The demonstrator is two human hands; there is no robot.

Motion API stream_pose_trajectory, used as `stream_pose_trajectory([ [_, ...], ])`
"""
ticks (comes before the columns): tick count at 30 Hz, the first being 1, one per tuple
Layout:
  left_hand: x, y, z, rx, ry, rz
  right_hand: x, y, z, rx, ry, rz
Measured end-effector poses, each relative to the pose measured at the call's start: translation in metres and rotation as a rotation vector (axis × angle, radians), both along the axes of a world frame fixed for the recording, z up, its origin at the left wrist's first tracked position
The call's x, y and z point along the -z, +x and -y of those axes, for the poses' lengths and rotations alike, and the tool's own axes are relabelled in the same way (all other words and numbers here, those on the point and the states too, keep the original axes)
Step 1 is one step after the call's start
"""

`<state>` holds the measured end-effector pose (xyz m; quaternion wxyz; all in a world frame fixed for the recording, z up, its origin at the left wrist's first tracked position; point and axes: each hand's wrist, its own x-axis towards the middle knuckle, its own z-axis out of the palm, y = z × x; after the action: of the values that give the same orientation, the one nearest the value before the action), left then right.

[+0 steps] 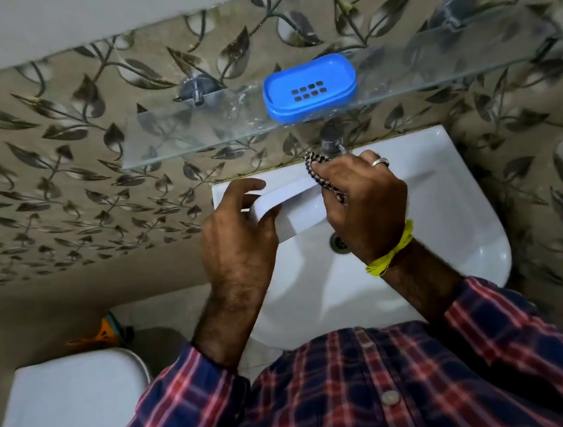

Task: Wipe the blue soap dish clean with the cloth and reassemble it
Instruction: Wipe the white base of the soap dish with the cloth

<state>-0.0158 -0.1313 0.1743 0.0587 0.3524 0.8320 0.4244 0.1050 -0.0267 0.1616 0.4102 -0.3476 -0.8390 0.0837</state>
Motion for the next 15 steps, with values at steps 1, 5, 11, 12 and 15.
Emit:
stream_pose_trajectory([
  [1,-0.005,0.001,-0.002,-0.012,-0.078,-0.091,-0.003,-0.001,0.0,-0.014,0.014,0.004],
  [5,-0.017,0.012,-0.016,0.008,-0.23,-0.33,-0.015,-0.008,0.013,-0.108,0.124,-0.01],
  [11,-0.009,0.004,-0.007,0.033,-0.064,-0.319,-0.007,-0.002,0.012,-0.069,-0.067,-0.083],
  [12,-0.005,0.003,-0.007,0.037,-0.046,-0.295,-0.007,-0.004,0.014,-0.057,-0.085,-0.105],
  [15,0.005,0.001,-0.008,0.015,0.111,-0.118,-0.008,-0.011,0.02,-0.071,-0.037,-0.127],
])
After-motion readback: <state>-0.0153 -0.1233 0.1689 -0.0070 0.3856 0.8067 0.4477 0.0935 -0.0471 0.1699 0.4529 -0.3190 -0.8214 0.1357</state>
